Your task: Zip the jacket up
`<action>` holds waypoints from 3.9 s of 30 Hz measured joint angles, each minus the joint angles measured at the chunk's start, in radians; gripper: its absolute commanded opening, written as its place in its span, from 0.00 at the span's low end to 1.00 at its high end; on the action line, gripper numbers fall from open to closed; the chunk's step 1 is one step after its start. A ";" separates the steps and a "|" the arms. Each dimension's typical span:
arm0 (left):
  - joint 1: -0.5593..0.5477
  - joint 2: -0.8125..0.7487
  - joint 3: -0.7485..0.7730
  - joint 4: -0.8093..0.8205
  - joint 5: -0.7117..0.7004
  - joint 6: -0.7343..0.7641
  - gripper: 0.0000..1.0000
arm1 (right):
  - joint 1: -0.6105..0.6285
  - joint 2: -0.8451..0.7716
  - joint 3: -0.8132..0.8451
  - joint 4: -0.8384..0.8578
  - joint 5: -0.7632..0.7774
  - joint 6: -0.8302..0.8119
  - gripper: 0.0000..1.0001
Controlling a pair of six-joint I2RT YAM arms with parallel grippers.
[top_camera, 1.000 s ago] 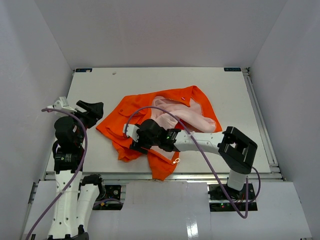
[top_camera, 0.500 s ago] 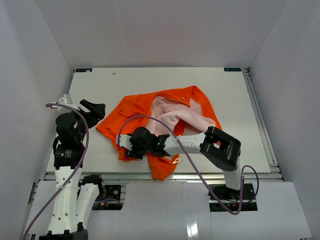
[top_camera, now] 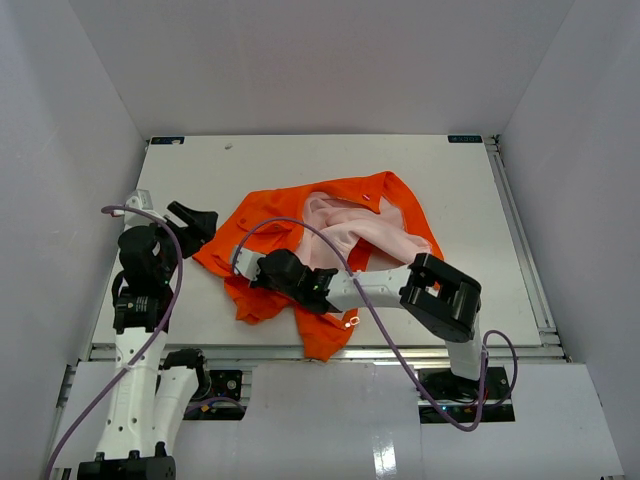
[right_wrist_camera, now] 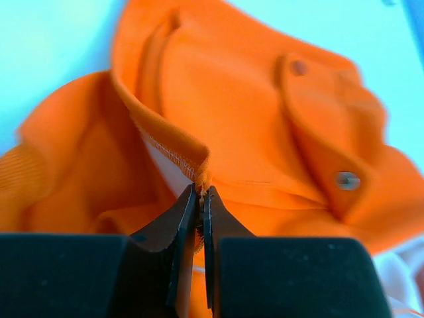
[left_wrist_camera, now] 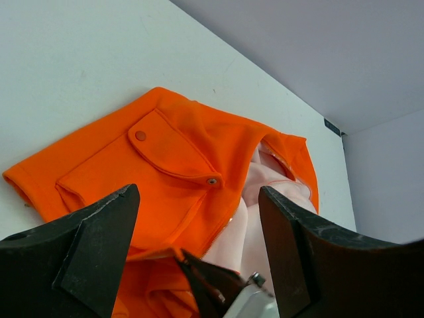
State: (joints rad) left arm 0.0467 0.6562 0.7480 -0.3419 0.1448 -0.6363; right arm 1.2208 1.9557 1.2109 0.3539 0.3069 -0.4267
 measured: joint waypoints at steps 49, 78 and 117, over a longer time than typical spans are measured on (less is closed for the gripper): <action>-0.136 0.450 -0.304 0.455 0.075 0.004 0.84 | -0.664 -0.473 0.631 -0.498 0.305 0.072 0.08; -0.267 0.638 -0.328 0.526 0.038 0.021 0.00 | -0.678 -0.518 0.375 -0.402 0.268 0.081 0.08; -0.180 0.570 0.933 -0.077 -0.203 0.210 0.00 | -0.678 -0.604 0.115 -0.359 0.054 0.283 0.08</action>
State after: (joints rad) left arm -0.1337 1.2259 1.6810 -0.4187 -0.0585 -0.4262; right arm 0.5427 1.3519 1.3258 -0.0056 0.3613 -0.1442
